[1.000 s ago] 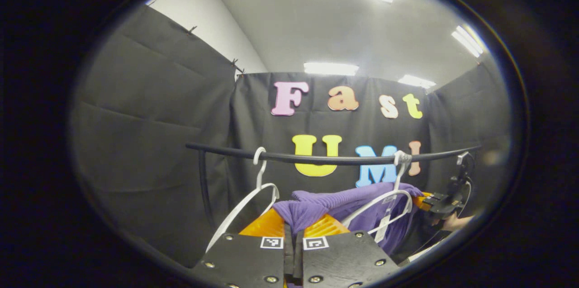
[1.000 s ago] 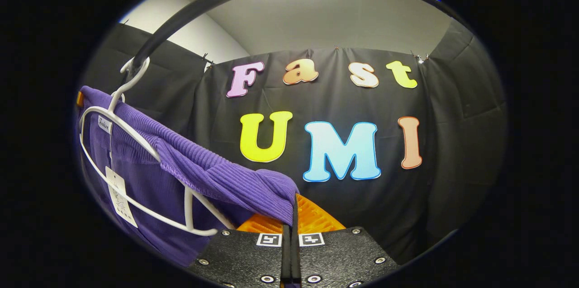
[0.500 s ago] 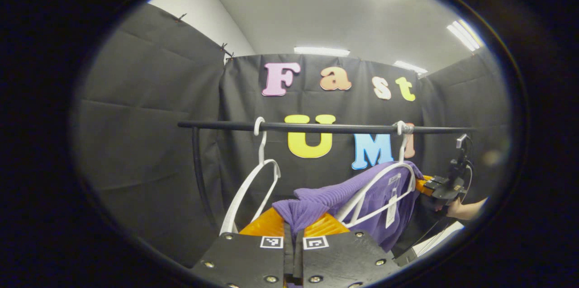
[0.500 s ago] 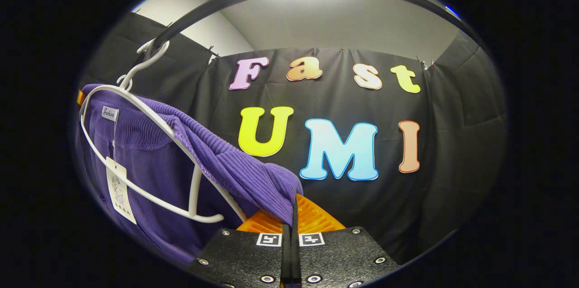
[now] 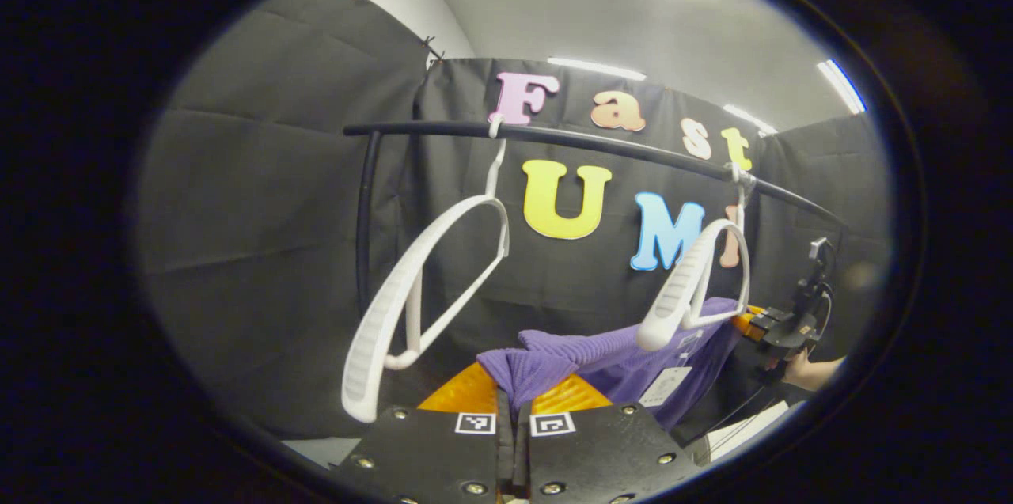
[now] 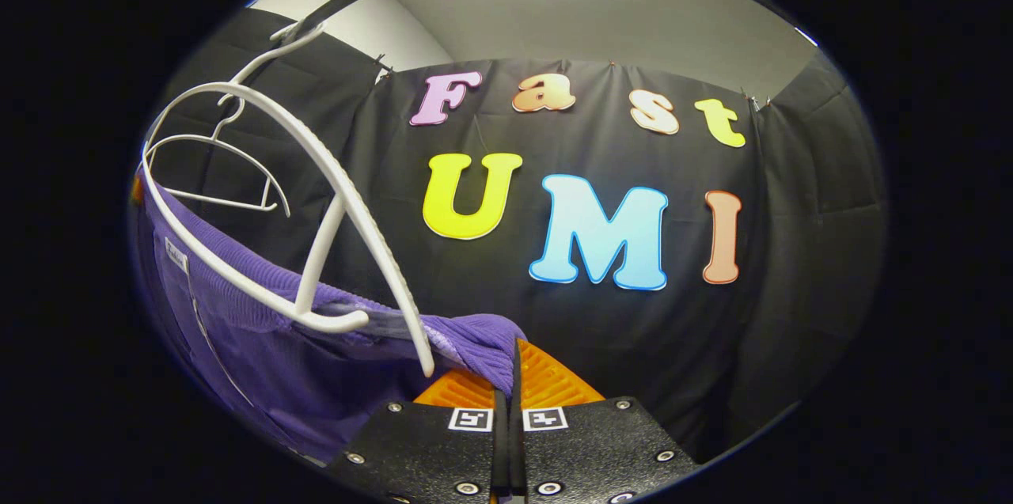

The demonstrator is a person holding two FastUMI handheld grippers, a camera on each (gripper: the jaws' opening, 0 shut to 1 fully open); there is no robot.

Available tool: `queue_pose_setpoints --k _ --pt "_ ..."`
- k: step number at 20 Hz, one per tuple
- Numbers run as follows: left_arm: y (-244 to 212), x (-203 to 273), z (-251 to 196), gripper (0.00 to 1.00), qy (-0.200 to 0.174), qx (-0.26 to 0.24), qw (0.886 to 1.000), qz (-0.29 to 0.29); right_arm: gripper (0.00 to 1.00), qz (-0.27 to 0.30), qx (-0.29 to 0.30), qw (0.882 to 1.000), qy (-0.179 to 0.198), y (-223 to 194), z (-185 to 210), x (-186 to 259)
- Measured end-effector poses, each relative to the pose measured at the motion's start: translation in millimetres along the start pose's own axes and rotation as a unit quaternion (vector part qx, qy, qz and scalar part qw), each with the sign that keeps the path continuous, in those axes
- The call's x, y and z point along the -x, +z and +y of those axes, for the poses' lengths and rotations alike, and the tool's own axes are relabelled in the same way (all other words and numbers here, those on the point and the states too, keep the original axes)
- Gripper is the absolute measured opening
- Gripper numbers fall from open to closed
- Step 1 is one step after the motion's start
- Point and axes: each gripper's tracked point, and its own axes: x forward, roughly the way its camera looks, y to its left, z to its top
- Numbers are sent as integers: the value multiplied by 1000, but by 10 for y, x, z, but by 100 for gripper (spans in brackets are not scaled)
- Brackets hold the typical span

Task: Grasp the clothes on the hanger with both hands and then place them into the laundry hamper below.

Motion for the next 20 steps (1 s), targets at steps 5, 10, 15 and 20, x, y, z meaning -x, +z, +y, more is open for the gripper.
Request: queue_pose_setpoints --k 5,10,15,20 --pt "-307 108 -170 1 17 12 1000 18 0 19 -6 1000 1 -173 -83 128" --pt "-532 485 -371 1 43 35 998 23 0 37 -17 999 11 -350 -196 406" --pt "-584 820 -591 1 92 53 994 16 0 39 -53 997 30 -357 -310 730" --pt "-585 968 -866 6 127 38 991 10 0 62 -66 994 54 -453 -251 1110"
